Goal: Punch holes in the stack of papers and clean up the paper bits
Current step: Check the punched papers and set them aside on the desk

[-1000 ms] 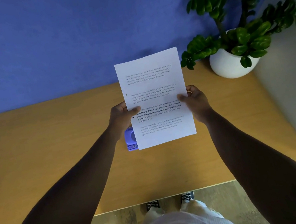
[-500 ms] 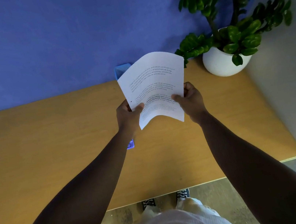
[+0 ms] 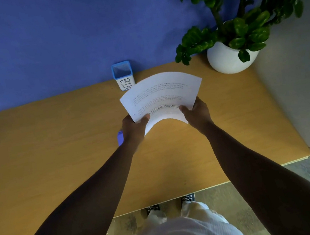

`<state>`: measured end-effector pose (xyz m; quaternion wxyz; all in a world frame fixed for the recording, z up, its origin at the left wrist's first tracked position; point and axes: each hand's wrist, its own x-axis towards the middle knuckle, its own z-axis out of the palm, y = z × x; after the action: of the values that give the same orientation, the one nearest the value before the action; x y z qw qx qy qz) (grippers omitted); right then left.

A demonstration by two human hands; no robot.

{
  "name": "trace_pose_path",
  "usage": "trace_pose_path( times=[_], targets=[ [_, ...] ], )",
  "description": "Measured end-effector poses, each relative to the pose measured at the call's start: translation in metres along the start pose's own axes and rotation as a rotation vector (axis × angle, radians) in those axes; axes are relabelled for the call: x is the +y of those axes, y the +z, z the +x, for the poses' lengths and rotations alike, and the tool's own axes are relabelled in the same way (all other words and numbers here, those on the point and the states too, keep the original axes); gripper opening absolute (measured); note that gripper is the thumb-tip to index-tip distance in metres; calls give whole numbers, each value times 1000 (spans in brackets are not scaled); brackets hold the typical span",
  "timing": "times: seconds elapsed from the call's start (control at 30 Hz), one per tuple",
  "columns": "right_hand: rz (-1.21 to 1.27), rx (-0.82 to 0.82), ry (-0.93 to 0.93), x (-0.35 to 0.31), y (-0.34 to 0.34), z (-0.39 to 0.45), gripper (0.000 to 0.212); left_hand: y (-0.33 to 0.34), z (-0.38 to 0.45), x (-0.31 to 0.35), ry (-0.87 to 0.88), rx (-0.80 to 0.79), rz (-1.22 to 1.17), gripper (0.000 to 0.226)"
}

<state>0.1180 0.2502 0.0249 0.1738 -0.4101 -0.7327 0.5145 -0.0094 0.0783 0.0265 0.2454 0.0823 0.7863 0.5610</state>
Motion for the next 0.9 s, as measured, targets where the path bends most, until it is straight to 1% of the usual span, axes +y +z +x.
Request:
trace_pose_path(
  times=[0.1, 0.2, 0.33, 0.43, 0.53, 0.7, 0.9],
  targets=[
    [-18, -18, -30, -7, -2, 6, 30, -3, 5, 0, 24, -3, 3, 25],
    [-48, -48, -52, -10, -2, 12, 21, -6, 9, -4, 25, -4, -25, 12],
    [-103, -109, -29, -7, 0, 18, 29, -4, 8, -11, -86, -9, -80, 11],
    [-156, -156, -1, 2, 2, 21, 29, 3, 4, -15, -168, -6, -83, 11],
    [-175, -180, 58, 12, 2, 24, 31, 11, 2, -20, -226, -23, -68, 19],
    [-146, -145, 188, 29, 0, 27, 30, 25, 7, -25, -248, -71, -49, 21],
    [-90, -1, 271, 44, -14, 38, 28, 46, 25, -20, -272, -111, -4, 24]
  ],
)
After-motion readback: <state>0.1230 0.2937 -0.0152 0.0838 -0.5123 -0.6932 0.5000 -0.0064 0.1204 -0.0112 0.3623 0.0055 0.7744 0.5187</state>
